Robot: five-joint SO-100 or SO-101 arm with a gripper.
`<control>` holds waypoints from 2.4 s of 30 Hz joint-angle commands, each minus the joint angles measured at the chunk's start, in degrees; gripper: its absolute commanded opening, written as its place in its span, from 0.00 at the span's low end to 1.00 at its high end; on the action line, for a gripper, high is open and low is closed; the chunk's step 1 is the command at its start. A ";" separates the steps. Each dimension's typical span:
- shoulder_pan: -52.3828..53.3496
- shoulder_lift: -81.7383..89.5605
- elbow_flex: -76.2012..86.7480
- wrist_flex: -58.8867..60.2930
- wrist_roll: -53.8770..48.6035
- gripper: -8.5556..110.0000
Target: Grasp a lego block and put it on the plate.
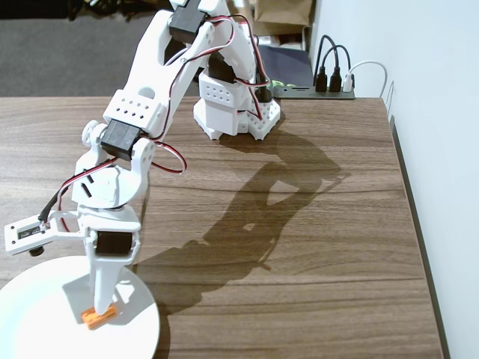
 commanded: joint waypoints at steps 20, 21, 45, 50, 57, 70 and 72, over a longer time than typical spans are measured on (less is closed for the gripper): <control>-7.03 44.21 33.66 11.69 17.40 0.08; -7.56 46.14 35.86 11.69 18.98 0.08; -25.93 84.11 72.69 8.17 36.56 0.08; -25.84 90.62 74.62 13.36 37.97 0.08; -25.93 99.76 76.55 21.80 40.34 0.08; -24.96 114.79 79.45 31.11 41.40 0.08; -24.96 116.98 79.80 32.34 41.40 0.08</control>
